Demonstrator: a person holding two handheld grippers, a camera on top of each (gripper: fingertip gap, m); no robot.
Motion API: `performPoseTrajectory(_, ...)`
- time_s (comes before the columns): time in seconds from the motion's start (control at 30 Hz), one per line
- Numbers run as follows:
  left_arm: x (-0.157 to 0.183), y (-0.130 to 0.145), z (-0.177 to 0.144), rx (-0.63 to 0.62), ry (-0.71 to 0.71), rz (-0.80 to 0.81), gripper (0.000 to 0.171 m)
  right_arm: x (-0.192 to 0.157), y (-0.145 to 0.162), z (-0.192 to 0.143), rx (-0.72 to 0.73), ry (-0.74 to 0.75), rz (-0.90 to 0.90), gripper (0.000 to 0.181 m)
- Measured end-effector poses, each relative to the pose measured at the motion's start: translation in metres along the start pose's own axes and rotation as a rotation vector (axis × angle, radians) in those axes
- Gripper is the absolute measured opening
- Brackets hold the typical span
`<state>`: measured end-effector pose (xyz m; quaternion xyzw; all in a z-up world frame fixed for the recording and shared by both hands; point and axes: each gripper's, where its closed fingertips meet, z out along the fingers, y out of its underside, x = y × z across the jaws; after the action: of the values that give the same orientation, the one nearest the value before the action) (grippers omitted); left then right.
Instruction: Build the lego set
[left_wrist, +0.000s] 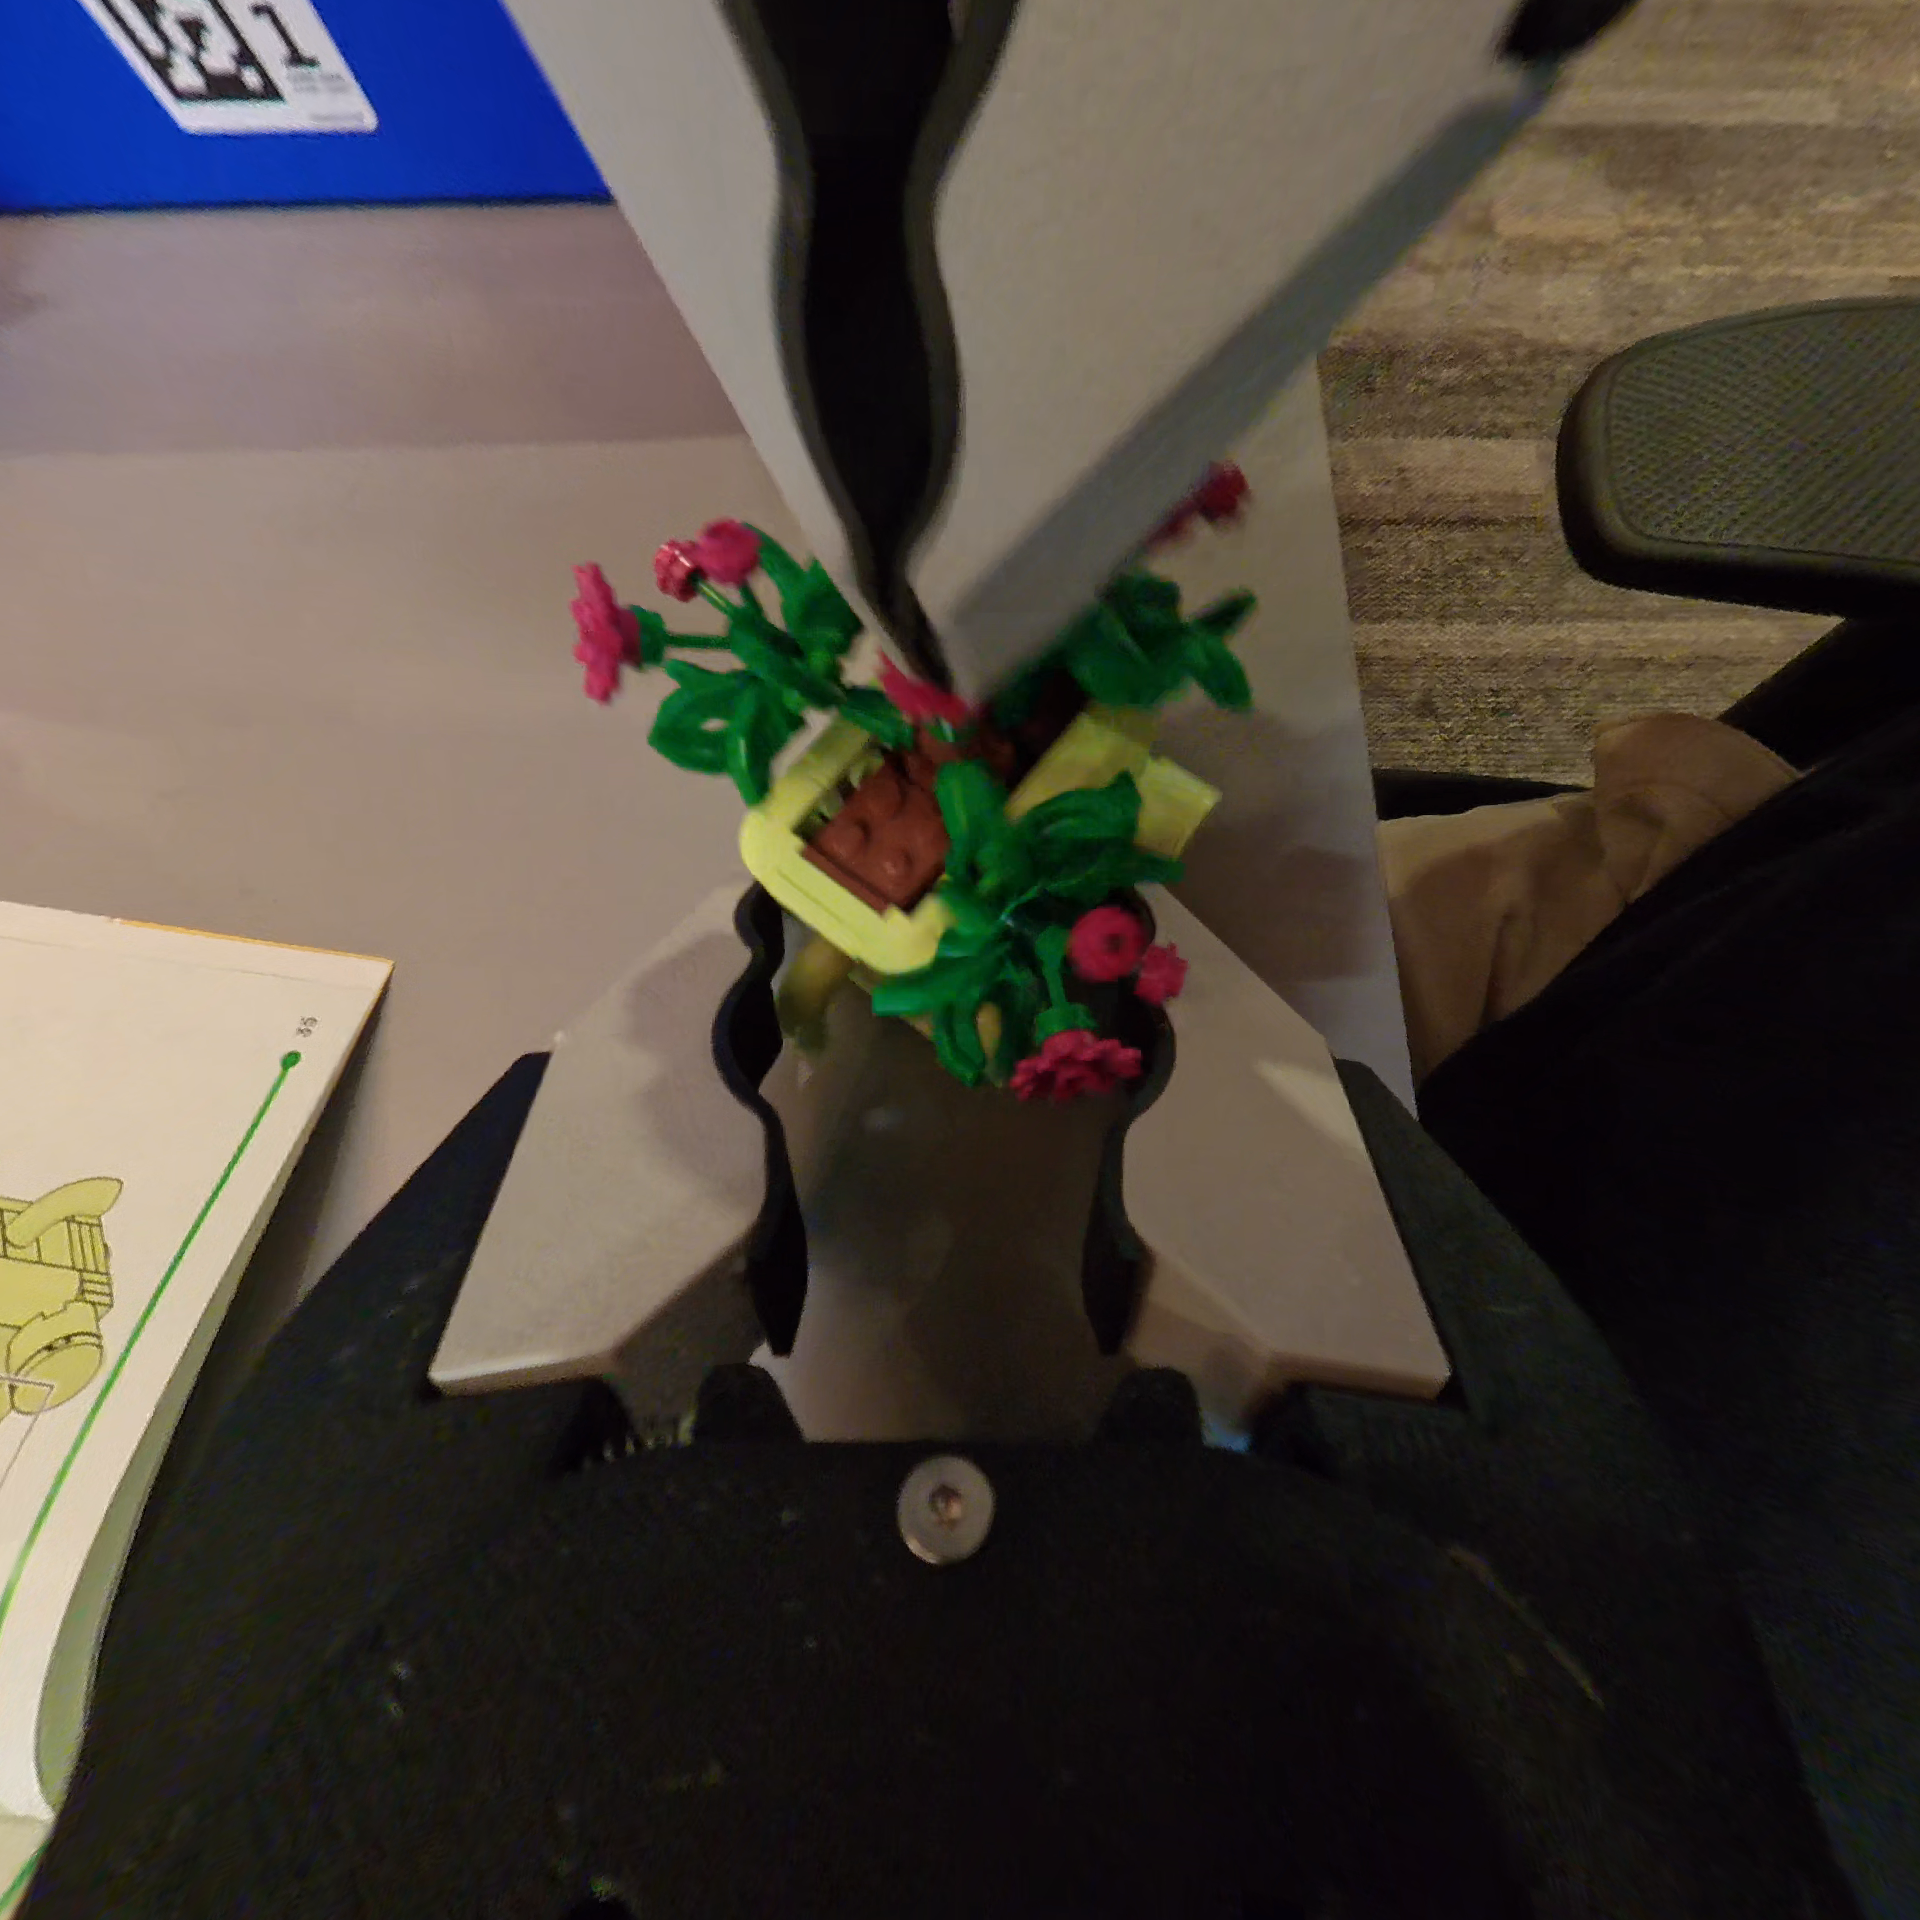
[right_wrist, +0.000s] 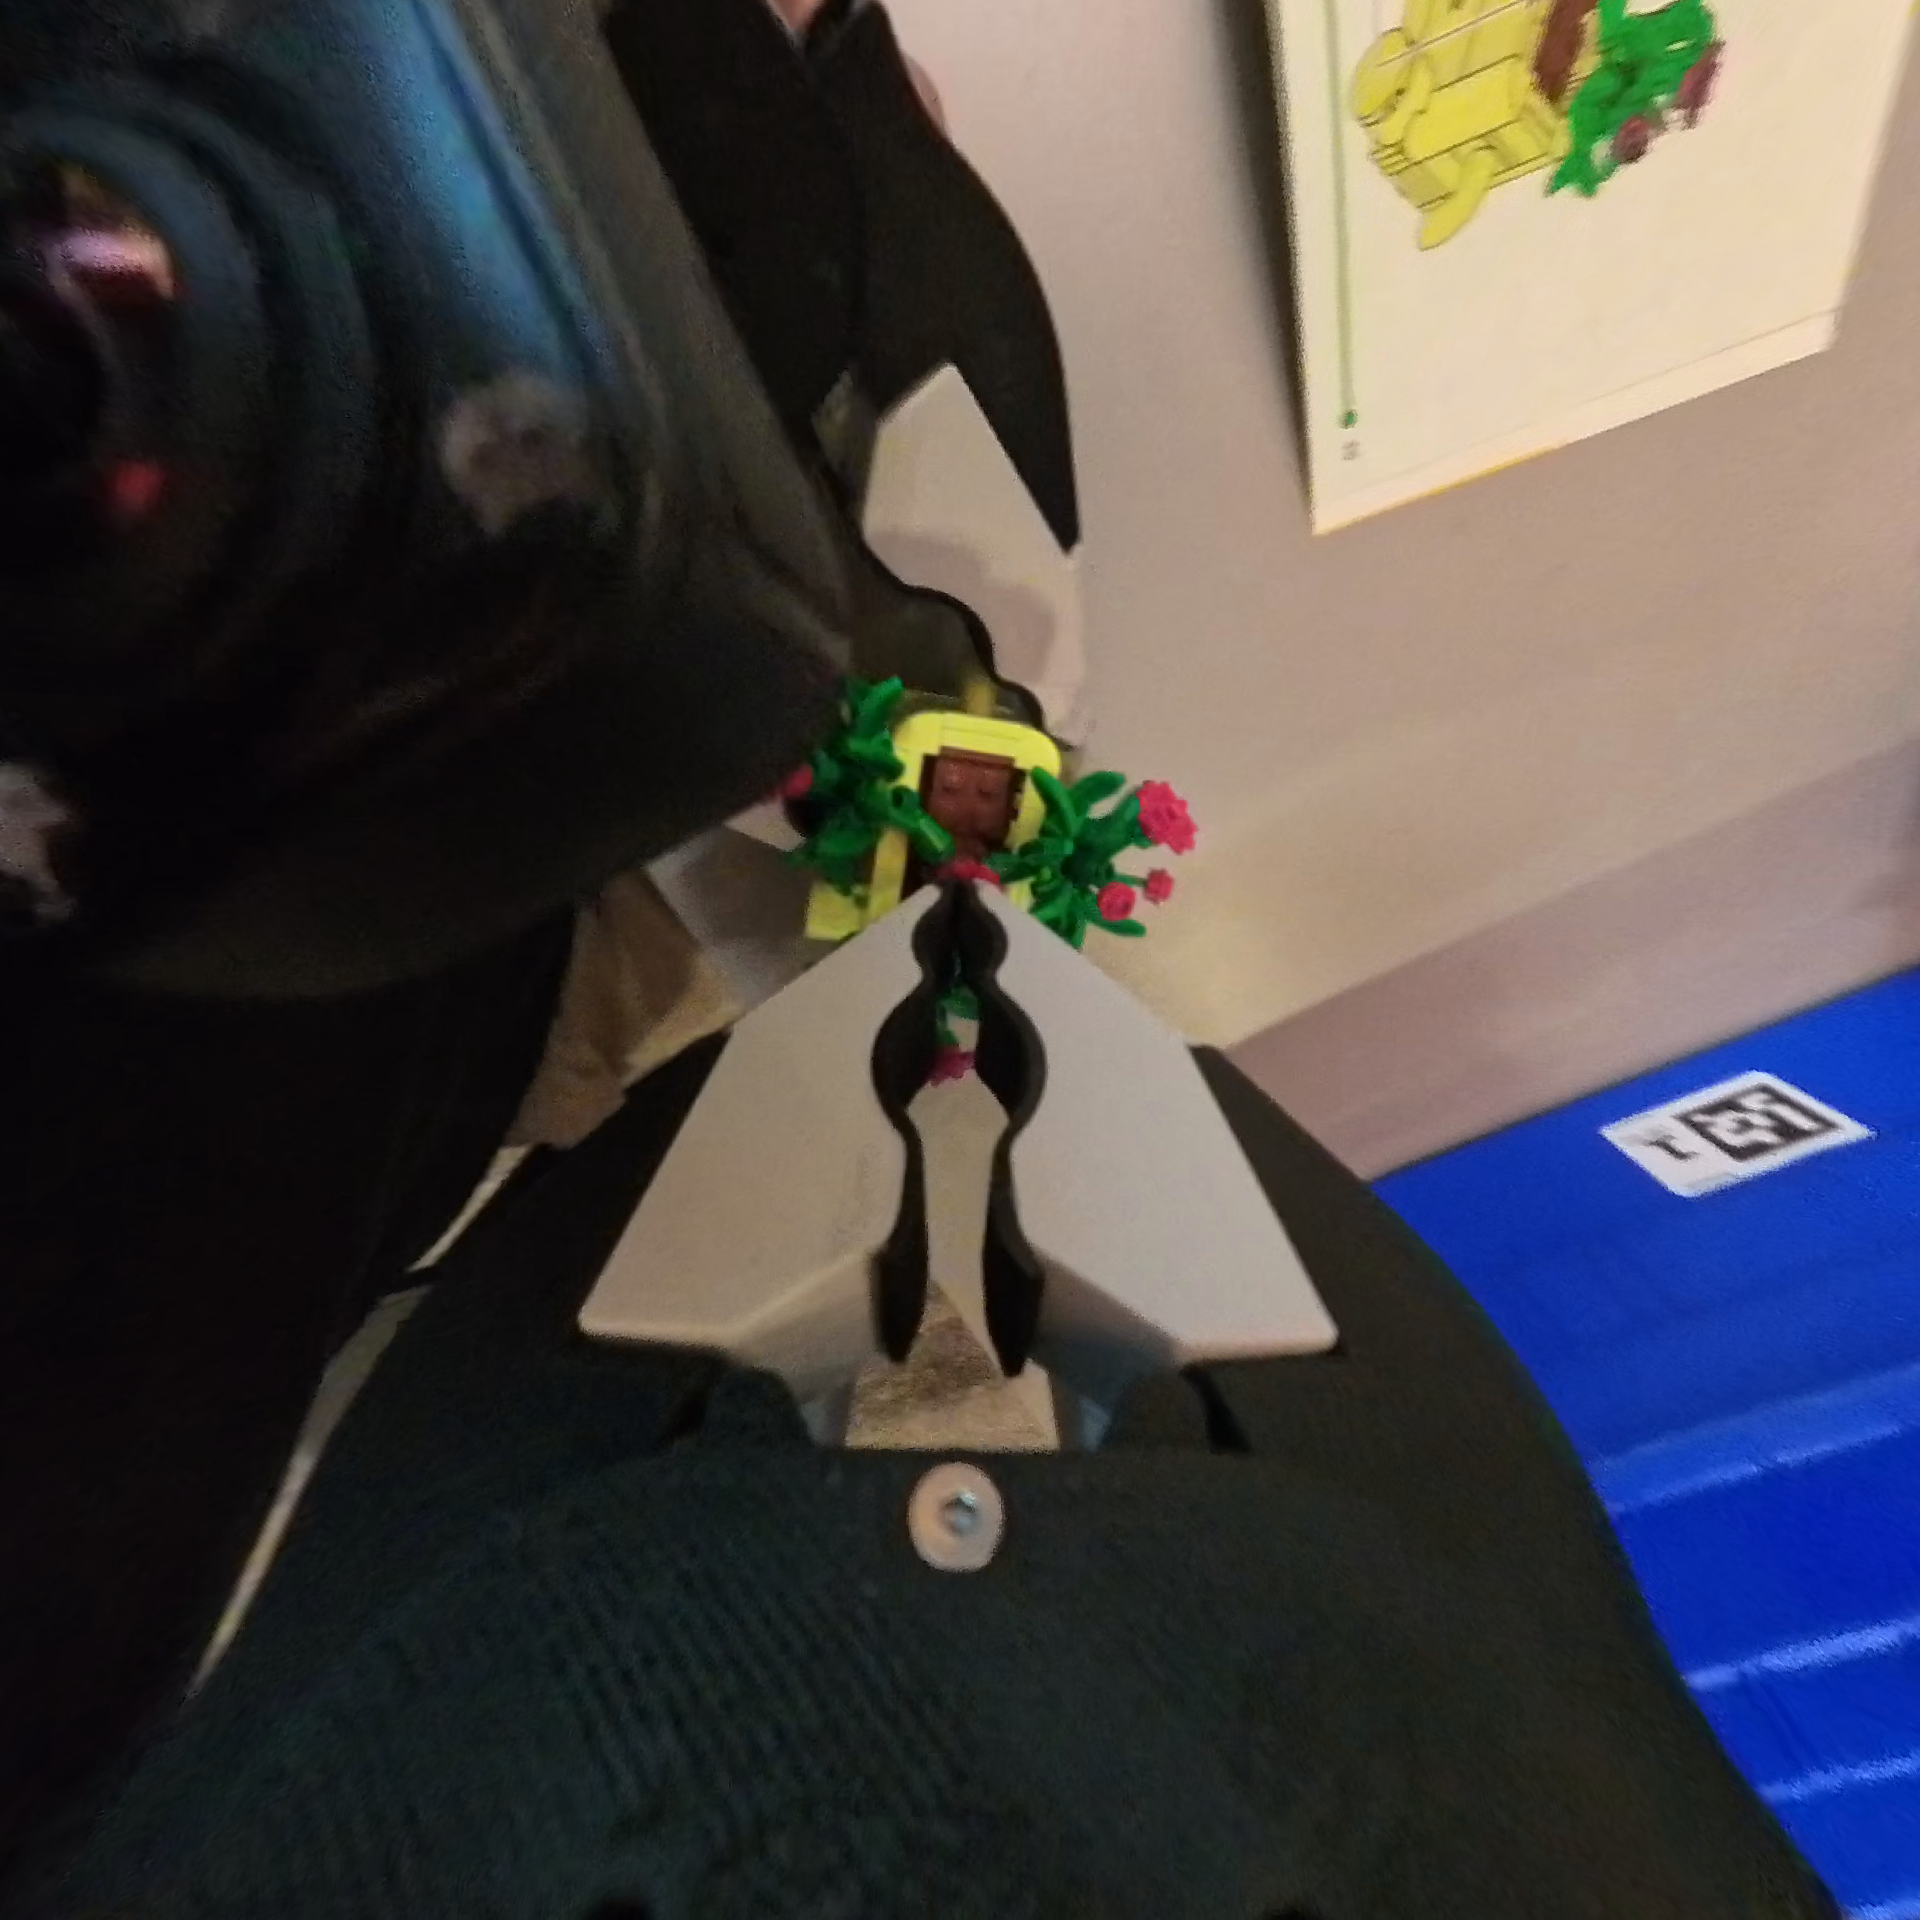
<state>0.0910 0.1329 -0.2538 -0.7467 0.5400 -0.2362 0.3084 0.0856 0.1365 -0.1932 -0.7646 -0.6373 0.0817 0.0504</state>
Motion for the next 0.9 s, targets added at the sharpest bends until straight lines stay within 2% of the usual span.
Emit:
performPoseTrajectory(0.3,-0.001,0.000,0.000,0.000,0.006,-0.016,0.061,0.005,0.000,0.000,0.004,-0.013,0.017,0.000)
performPoseTrajectory(0.6,-0.001,0.001,-0.001,0.001,0.005,-0.022,0.061,0.003,-0.004,-0.002,0.067,-0.020,0.022,0.000)
performPoseTrajectory(0.9,-0.001,0.007,-0.007,0.001,-0.010,-0.036,0.061,0.013,-0.016,-0.030,0.259,0.082,0.038,0.006)
